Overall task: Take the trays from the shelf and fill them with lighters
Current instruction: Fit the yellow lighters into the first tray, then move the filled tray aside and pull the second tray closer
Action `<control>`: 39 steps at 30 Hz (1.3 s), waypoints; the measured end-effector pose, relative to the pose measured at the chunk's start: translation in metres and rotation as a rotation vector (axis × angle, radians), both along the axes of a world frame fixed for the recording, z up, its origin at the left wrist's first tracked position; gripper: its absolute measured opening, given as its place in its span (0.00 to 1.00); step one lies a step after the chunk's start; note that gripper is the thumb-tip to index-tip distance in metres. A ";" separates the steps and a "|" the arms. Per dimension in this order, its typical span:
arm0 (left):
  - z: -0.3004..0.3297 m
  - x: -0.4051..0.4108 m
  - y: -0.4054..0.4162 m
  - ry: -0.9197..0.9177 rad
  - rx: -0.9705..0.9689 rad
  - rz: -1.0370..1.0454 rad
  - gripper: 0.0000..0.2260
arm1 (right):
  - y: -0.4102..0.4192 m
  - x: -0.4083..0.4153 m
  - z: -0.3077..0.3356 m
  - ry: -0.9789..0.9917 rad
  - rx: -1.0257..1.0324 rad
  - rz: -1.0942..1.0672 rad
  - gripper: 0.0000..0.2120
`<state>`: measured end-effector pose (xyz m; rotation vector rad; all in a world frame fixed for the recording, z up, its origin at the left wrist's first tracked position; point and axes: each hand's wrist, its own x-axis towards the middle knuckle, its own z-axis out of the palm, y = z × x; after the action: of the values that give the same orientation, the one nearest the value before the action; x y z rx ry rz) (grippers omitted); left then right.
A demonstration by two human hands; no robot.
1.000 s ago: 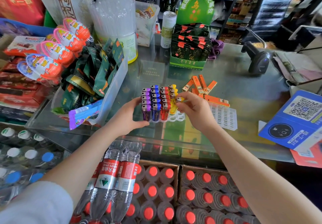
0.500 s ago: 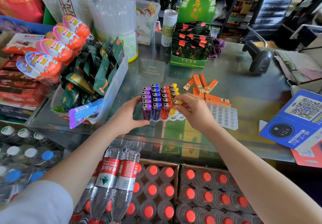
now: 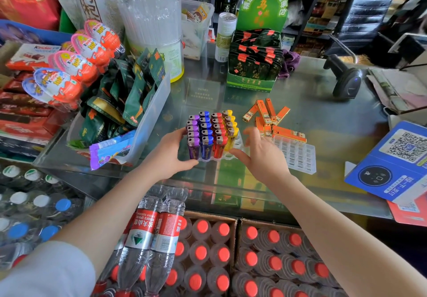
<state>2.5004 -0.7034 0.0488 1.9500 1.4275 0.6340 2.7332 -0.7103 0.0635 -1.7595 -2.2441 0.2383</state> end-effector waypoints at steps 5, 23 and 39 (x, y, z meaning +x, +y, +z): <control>0.001 -0.002 0.004 0.016 -0.013 0.001 0.19 | -0.001 0.016 -0.011 -0.137 -0.033 0.197 0.18; 0.037 0.001 0.031 0.295 0.152 0.322 0.30 | 0.072 -0.038 -0.002 -0.114 -0.110 -0.026 0.18; 0.102 -0.013 0.073 0.473 0.449 0.077 0.17 | 0.180 -0.074 -0.011 -0.001 -0.071 -0.149 0.19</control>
<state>2.4878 -0.6303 0.1509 2.5310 1.7623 0.5878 2.6591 -0.5299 0.0523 -1.9527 -2.1174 0.2882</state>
